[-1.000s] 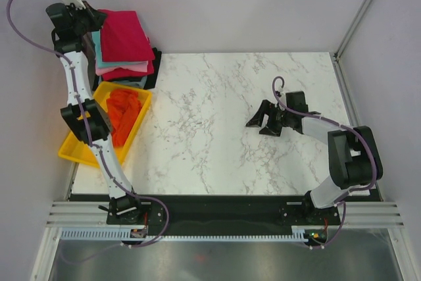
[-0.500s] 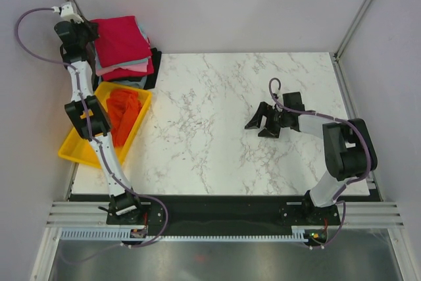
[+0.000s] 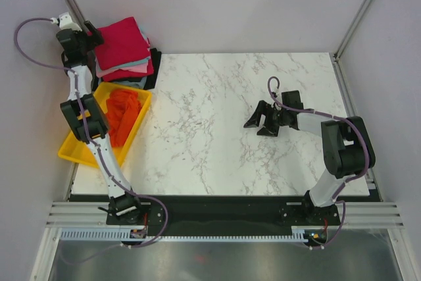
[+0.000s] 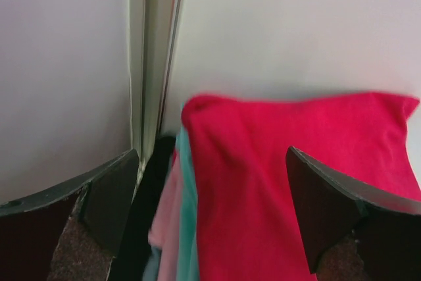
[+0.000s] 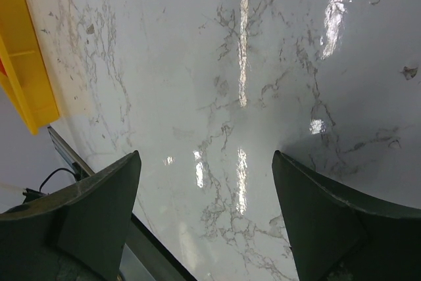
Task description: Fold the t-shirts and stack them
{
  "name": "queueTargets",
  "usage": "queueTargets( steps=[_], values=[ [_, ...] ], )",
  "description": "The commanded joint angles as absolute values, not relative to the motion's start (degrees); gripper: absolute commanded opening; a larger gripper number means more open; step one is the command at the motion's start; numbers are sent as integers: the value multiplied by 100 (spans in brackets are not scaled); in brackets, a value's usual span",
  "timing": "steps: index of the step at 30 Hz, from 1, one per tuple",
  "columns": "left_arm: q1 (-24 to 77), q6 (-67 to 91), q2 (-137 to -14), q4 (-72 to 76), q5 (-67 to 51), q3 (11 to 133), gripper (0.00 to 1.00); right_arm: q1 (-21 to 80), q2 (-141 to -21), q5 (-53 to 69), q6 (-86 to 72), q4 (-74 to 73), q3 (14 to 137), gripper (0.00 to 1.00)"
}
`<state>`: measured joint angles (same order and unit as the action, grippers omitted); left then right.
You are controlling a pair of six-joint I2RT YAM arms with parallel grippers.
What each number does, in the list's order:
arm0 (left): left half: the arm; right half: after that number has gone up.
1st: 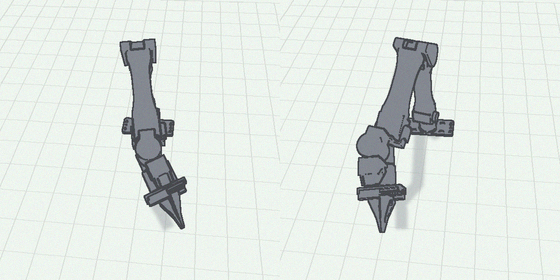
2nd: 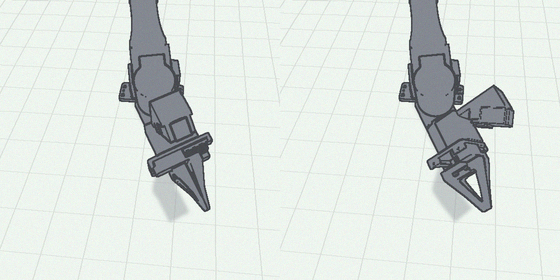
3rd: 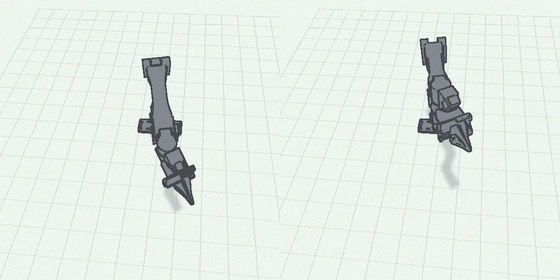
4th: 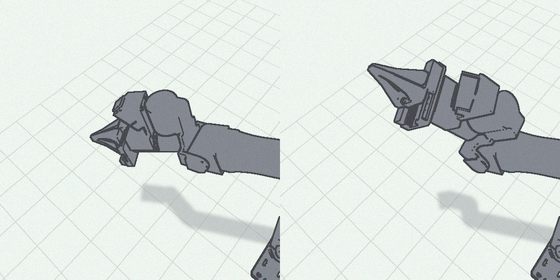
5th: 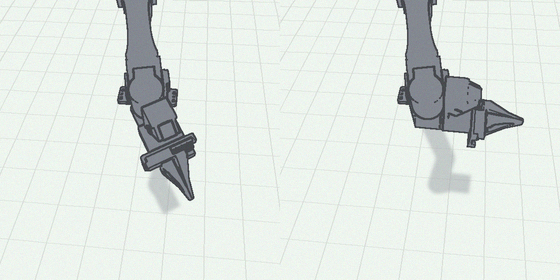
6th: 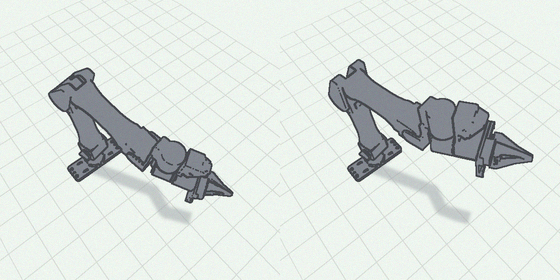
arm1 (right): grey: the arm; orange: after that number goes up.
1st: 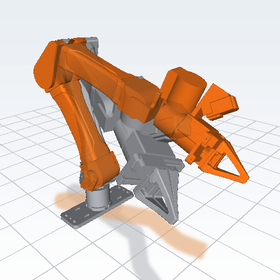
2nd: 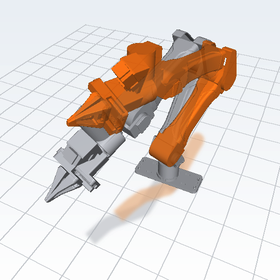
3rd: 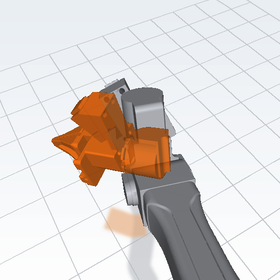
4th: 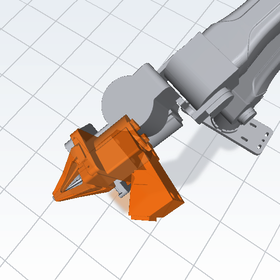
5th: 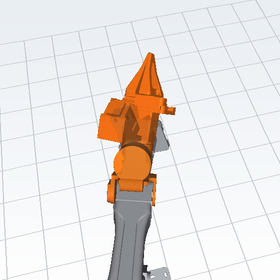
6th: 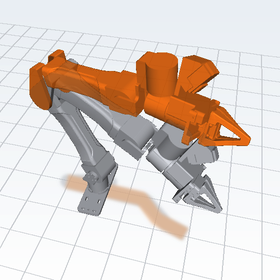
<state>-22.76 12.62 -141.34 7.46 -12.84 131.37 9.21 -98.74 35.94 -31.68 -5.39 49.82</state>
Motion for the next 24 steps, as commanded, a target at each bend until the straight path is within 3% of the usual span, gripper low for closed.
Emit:
queueTargets(
  steps=[1,14,20,24],
  values=[
    [-2215,1458,-12652,1230,-923,12176,100,993,-9713,3437,-3024,-580,5054,89],
    [-1907,2082,-9301,1065,1151,7853,100,1388,-9132,2971,-2769,-853,5124,90],
    [-1434,2417,-7280,285,844,6296,100,1757,-8579,2910,-2769,-984,5133,90],
    [-1082,2723,-5806,-263,29,5399,98,1994,-7720,2647,-2874,-1177,5098,91]
  ],
)
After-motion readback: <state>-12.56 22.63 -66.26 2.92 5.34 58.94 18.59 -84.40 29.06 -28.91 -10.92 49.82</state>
